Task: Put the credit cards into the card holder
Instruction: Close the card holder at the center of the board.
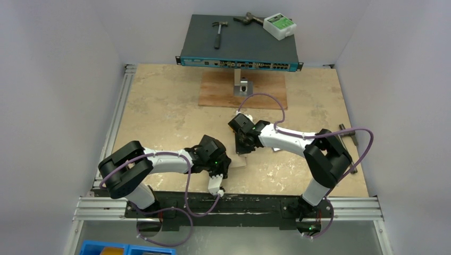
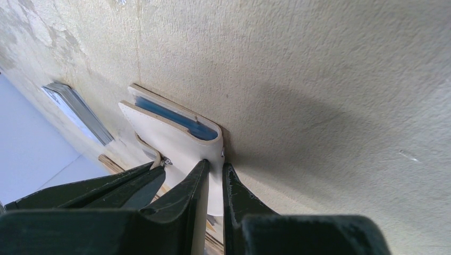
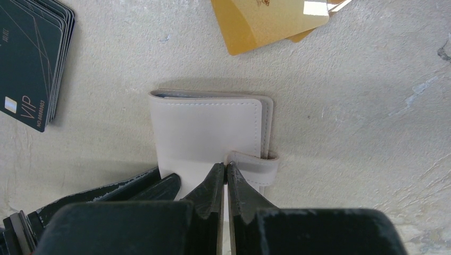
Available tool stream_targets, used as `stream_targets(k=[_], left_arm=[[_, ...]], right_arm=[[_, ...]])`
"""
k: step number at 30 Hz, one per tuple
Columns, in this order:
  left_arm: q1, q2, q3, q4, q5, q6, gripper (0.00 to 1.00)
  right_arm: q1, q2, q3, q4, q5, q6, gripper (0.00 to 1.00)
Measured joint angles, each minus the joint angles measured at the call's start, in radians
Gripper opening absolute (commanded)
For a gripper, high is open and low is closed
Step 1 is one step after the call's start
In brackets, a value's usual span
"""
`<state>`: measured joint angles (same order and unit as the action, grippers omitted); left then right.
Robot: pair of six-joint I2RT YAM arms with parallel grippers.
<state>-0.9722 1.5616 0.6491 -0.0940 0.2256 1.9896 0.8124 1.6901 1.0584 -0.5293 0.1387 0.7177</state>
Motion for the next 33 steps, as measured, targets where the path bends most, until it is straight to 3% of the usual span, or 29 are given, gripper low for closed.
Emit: stream_targets(k=[25, 33], left_arm=[[-0.005, 0.001, 0.008, -0.012, -0.009, -0.008, 0.07], [-0.005, 0.002, 0.011, -0.018, -0.009, -0.013, 0.07]], right_arm=[[0.002, -0.005, -0.018, 0.03, -0.029, -0.03, 0.0], [0.041, 0.023, 0.01, 0.007, 0.03, -0.053, 0.0]])
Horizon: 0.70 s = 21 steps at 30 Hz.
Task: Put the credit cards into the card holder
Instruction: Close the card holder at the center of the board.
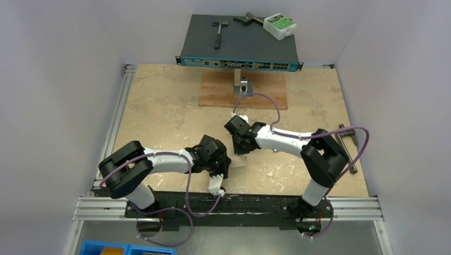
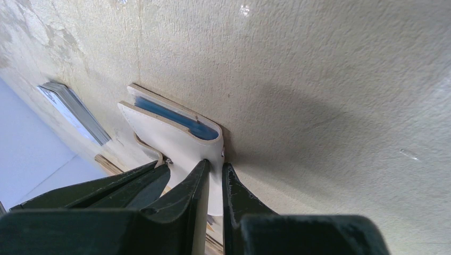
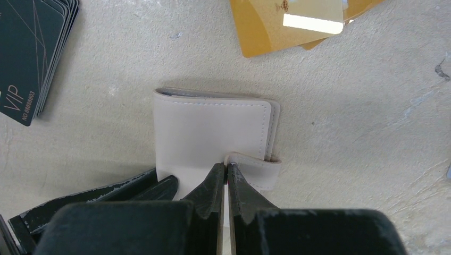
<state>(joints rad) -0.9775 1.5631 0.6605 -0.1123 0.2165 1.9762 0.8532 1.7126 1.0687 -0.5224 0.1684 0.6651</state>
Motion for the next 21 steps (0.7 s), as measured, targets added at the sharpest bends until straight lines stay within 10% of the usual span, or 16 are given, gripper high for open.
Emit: stream_targets(k=[21], left_arm=[[0.0, 0.004, 0.012, -0.015, -0.002, -0.005, 0.07]], right_arm=[[0.133, 0.035, 0.008, -0.003, 0.232, -0.008, 0.0]])
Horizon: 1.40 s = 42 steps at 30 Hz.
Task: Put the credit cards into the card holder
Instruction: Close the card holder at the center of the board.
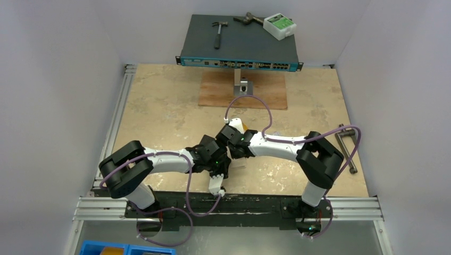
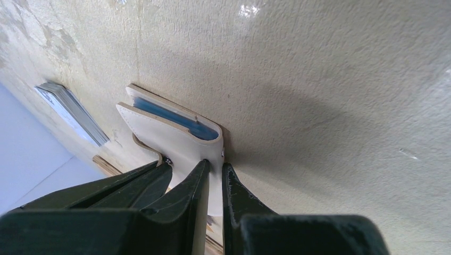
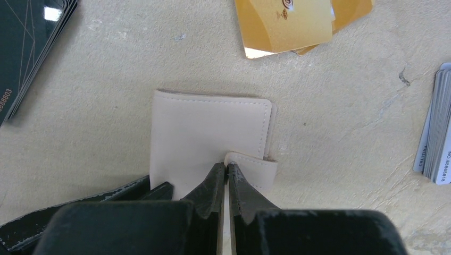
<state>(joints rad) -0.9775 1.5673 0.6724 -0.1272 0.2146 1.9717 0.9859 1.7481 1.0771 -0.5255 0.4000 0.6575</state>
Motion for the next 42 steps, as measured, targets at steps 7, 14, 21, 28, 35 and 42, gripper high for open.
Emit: stream_targets(k=[7, 14, 21, 28, 35, 42], left_arm=[[-0.002, 0.002, 0.0, -0.002, -0.005, -0.026, 0.06], [0.003, -0.005, -0.016, 0.027, 0.0, -0.045, 0.09], [0.056, -0.089, -0.089, 0.028, 0.025, -0.079, 0.18], [0.152, -0.224, -0.139, -0.084, 0.035, -0.174, 0.32], [0.277, -0.409, -0.107, -0.177, 0.067, -0.334, 0.37], [0.484, -0.563, -0.03, -0.34, 0.172, -0.581, 0.4]], right_arm=[[0.009, 0.005, -0.023, 0.024, 0.012, 0.024, 0.0], [0.018, 0.016, -0.032, 0.037, 0.03, 0.04, 0.0], [0.065, 0.044, -0.044, 0.145, 0.053, 0.038, 0.0], [0.105, 0.078, -0.044, 0.285, 0.03, 0.039, 0.0], [0.135, 0.103, -0.036, 0.327, 0.051, 0.03, 0.0], [0.154, 0.135, 0.011, 0.274, 0.079, -0.003, 0.0]])
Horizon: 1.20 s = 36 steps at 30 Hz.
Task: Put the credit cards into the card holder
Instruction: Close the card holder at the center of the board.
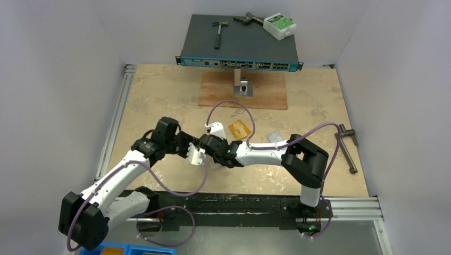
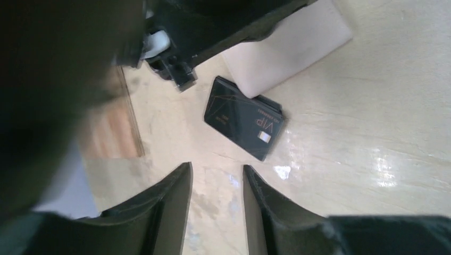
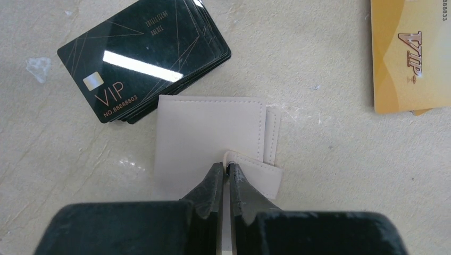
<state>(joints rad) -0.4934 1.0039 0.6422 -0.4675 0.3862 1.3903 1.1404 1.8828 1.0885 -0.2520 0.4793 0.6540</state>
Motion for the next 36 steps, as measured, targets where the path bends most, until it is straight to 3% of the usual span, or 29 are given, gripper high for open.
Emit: stream_targets(k=[4, 8, 9, 11, 12, 14, 20, 25, 30, 36], left_arm=[[0.098, 0.008, 0.115, -0.156, 0.116, -0.121, 0.4], [0.204, 0.017, 0.189, -0.162, 0.134, -0.278, 0.4], [0.221, 0.021, 0.198, -0.153, 0.132, -0.304, 0.4], [0.241, 0.039, 0.22, -0.148, 0.134, -0.372, 0.4], [0.245, 0.048, 0.229, -0.148, 0.138, -0.396, 0.4], [0.262, 0.074, 0.253, -0.151, 0.156, -0.461, 0.4], [0.316, 0.105, 0.327, -0.156, 0.171, -0.657, 0.41], [0.35, 0.111, 0.413, -0.183, 0.18, -0.775, 0.42], [0.36, 0.115, 0.428, -0.188, 0.19, -0.832, 0.42], [0.361, 0.175, 0.461, -0.212, 0.212, -0.858, 0.41]], right_arm=[[0.001, 0.022, 0.043, -0.054, -0.003, -0.02, 0.0], [0.02, 0.042, 0.068, -0.078, 0.03, -0.043, 0.0], [0.029, 0.047, 0.071, -0.081, 0.049, -0.049, 0.06], [0.04, 0.051, 0.075, -0.085, 0.071, -0.05, 0.31], [0.042, 0.051, 0.075, -0.085, 0.071, -0.043, 0.38], [0.043, 0.045, 0.073, -0.092, 0.071, -0.029, 0.47], [0.049, -0.018, 0.026, -0.135, -0.022, 0.069, 0.6], [0.051, -0.06, 0.033, -0.193, -0.082, 0.113, 0.61], [0.025, -0.07, 0.092, -0.369, -0.137, 0.108, 0.58], [-0.148, -0.174, 0.093, -0.56, -0.13, 0.078, 0.49]])
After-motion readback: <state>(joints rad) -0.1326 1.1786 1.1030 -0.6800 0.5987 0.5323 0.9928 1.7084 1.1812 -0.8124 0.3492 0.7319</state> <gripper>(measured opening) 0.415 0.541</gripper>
